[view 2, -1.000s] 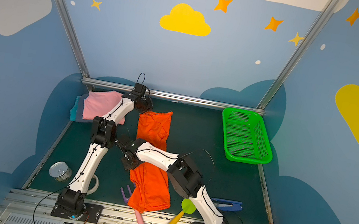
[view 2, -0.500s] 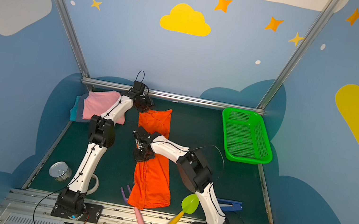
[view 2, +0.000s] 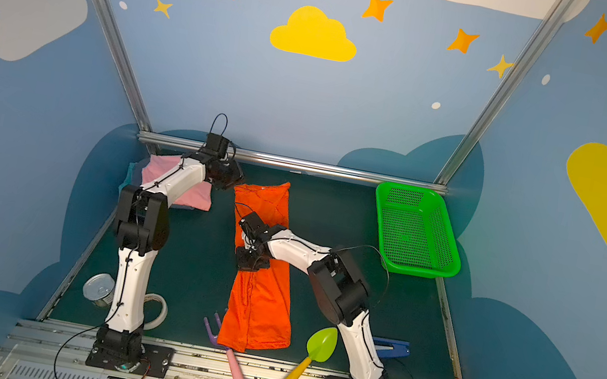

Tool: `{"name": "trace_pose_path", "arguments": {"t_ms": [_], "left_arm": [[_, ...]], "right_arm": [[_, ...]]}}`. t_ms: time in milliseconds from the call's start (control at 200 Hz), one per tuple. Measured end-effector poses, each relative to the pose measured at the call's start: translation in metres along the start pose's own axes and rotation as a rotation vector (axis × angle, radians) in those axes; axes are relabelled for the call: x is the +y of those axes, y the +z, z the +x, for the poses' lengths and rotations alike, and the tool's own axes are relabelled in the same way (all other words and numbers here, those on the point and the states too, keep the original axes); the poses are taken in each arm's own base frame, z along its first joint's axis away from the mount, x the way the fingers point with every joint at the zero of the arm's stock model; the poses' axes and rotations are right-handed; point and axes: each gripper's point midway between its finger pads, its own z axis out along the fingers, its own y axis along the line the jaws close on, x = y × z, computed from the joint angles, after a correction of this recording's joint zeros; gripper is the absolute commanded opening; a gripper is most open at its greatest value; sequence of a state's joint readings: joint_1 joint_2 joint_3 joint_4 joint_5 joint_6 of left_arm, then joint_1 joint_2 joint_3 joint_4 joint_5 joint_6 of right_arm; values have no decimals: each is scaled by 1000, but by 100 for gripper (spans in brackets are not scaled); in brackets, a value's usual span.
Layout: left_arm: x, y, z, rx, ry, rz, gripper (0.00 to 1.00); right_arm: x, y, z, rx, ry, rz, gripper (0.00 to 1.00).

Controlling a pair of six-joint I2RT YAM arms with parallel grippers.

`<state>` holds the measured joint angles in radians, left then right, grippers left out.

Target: Fold and stack the t-shirts

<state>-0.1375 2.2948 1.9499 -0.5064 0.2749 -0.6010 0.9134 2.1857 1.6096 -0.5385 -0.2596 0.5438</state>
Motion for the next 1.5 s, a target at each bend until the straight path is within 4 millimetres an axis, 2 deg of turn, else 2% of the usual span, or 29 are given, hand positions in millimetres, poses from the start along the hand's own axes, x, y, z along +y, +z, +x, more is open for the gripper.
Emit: {"name": "trace_pose_path", "arguments": {"t_ms": [110, 195, 365, 431, 641, 876, 1116, 1171, 1227, 1282, 1367, 1437, 1497], "left_arm": [[34, 20, 34, 83, -33, -70, 48], [40, 27, 44, 103, -41, -79, 45], [33, 36, 42, 88, -47, -49, 7], [32, 44, 44, 94, -54, -45, 4], [13, 63, 26, 71, -58, 4, 4], [-13, 84, 15, 98, -48, 40, 4], [-26, 90, 18, 126, -36, 33, 7], [-27, 90, 18, 126, -36, 33, 8], [-28, 90, 18, 125, -37, 34, 13], [-30, 91, 15, 114, -38, 40, 22], [-34, 91, 10, 95, -35, 53, 33], [-37, 91, 8, 87, -33, 59, 39], [-37, 90, 8, 86, -30, 60, 45]], "right_arm": [[0, 0, 0, 0, 0, -1, 7], [0, 0, 0, 1, 0, -2, 7], [2, 0, 1, 5, 3, -9, 4], [2, 0, 1, 7, 3, -12, 0], [10, 2, 7, 18, -23, -8, 0], [39, 11, -4, -32, -151, 41, 0], [36, 16, -7, -44, -167, 72, 0], [35, 16, -7, -45, -167, 75, 11], [34, 15, -6, -41, -161, 73, 16], [33, 12, -3, -32, -156, 69, 21], [23, 1, 9, -7, -127, 71, 23], [14, -15, 16, -4, -96, 69, 24], [5, -38, 17, -29, -59, 62, 24]]}}
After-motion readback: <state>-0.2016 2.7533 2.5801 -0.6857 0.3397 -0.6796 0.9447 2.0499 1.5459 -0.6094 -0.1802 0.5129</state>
